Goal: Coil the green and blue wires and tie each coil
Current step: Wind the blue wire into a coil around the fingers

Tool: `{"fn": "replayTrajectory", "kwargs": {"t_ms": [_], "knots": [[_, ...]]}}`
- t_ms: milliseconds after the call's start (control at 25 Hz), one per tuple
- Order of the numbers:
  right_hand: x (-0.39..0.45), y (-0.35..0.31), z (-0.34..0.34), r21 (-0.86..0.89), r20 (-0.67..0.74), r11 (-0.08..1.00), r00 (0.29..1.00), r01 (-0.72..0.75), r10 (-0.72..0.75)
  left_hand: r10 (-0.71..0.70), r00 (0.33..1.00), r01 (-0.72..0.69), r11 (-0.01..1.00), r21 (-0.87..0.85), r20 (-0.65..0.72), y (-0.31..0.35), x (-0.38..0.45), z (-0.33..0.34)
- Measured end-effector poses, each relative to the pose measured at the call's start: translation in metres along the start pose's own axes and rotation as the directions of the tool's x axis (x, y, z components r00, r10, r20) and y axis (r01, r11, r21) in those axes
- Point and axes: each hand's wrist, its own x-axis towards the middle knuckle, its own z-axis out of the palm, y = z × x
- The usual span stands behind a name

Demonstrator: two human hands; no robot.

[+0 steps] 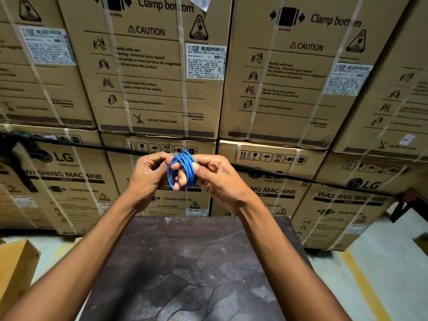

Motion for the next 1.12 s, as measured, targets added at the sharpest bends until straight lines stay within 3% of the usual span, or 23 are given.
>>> {"fn": "replayTrajectory", "kwargs": {"t_ms": [80,200,320,440,520,600,640,680,800,880,960,1040,1120], "knots": [[0.009,0.006,0.004,0.003,-0.115,0.997,0.99,0.079,-0.078,-0.096,0.993,0.09,0.993,-0.075,-0.07,-0.018,-0.008,0.01],[0.022,0.009,0.001,-0.053,-0.294,0.981,0.936,0.185,-0.192,-0.164,0.986,0.163,0.986,-0.042,-0.033,-0.042,-0.023,0.018],[0.03,0.014,-0.015,-0.39,-0.397,0.912,0.87,0.129,-0.292,-0.025,0.999,0.013,0.967,0.253,0.044,-0.044,-0.037,0.022],[0.021,0.027,-0.027,-0.77,-0.34,0.636,0.882,-0.061,-0.327,0.086,0.989,-0.14,0.798,0.586,0.12,-0.025,-0.041,0.005],[0.011,0.032,-0.03,-0.87,-0.291,0.47,0.925,-0.15,-0.243,0.13,0.978,-0.208,0.636,0.743,0.163,-0.004,-0.038,-0.012],[0.004,0.034,-0.03,-0.889,-0.234,0.423,0.968,-0.175,-0.092,0.173,0.958,-0.286,0.463,0.839,0.231,0.017,-0.029,-0.025],[0.002,0.033,-0.03,-0.874,-0.197,0.454,0.98,-0.174,-0.004,0.181,0.951,-0.305,0.429,0.85,0.25,0.026,-0.021,-0.031],[0.0,0.031,-0.028,-0.833,-0.157,0.524,0.984,-0.178,0.084,0.176,0.951,-0.308,0.446,0.84,0.255,0.033,-0.011,-0.037],[-0.005,0.016,-0.018,-0.582,0.027,0.79,0.966,-0.194,0.258,0.133,0.964,-0.255,0.71,0.656,0.231,0.046,0.015,-0.048],[-0.007,0.008,-0.009,-0.38,0.088,0.914,0.978,-0.144,0.191,0.131,0.975,-0.202,0.862,0.465,0.179,0.038,0.022,-0.043],[0.0,0.003,-0.002,-0.186,0.015,0.981,0.998,-0.062,0.066,0.087,0.994,-0.101,0.962,0.254,0.068,0.018,0.015,-0.025],[0.008,-0.002,0.002,-0.103,-0.092,0.994,0.994,0.046,-0.056,-0.014,1.0,0.015,0.997,0.078,-0.009,-0.007,0.001,-0.006],[0.017,-0.004,0.001,-0.127,-0.175,0.987,0.977,0.103,-0.125,-0.108,0.994,0.107,0.994,0.027,0.016,-0.029,-0.012,0.007]]}}
